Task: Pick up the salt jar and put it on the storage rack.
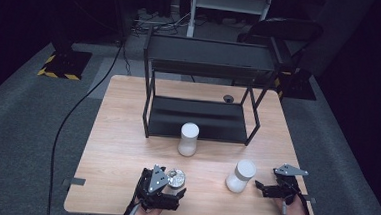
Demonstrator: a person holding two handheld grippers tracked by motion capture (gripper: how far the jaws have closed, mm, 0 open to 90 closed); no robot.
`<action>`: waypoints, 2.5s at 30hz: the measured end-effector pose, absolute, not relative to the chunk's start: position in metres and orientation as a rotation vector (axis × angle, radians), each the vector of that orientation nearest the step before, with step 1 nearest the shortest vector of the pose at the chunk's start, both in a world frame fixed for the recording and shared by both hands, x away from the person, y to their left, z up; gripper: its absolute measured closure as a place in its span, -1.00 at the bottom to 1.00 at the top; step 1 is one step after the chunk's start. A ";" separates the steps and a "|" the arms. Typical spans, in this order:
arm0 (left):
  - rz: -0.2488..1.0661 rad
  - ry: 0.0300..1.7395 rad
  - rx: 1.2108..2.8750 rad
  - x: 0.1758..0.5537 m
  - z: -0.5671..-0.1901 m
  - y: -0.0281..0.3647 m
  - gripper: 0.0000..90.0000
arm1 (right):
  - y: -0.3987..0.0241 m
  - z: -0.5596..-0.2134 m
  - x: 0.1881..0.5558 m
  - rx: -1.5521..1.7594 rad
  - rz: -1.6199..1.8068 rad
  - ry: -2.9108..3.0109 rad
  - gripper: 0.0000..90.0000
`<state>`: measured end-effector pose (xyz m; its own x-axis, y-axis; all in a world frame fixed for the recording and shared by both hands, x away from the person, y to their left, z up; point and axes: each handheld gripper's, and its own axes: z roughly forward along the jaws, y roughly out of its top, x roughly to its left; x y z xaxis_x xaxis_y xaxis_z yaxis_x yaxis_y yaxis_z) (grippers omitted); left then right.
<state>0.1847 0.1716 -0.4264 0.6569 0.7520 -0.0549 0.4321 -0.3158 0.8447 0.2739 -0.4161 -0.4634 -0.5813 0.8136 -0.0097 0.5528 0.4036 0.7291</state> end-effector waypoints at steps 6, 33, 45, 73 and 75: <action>0.454 0.935 1.965 0.184 -0.429 0.167 -0.80 | -0.416 -0.463 0.274 1.178 0.989 2.301 -0.95; 0.436 0.939 2.064 0.198 -0.436 0.153 -0.34 | -0.416 -0.463 0.274 1.178 0.989 2.301 -0.95; 0.424 0.933 2.104 0.208 -0.418 0.151 -0.34 | -0.416 -0.463 0.274 1.179 0.989 2.301 -0.95; 0.422 0.912 2.094 0.235 -0.371 0.172 -0.34 | -0.414 -0.464 0.274 1.191 0.985 2.290 -0.95; 0.427 0.905 2.097 0.237 -0.367 0.172 -0.34 | -0.414 -0.463 0.274 1.192 0.984 2.289 -0.95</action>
<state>0.2366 0.1724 -0.3673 0.6876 0.7261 -0.0053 0.4582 -0.4283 0.7789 0.2742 -0.4139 -0.4635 -0.5700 0.8216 -0.0104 0.5576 0.3961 0.7295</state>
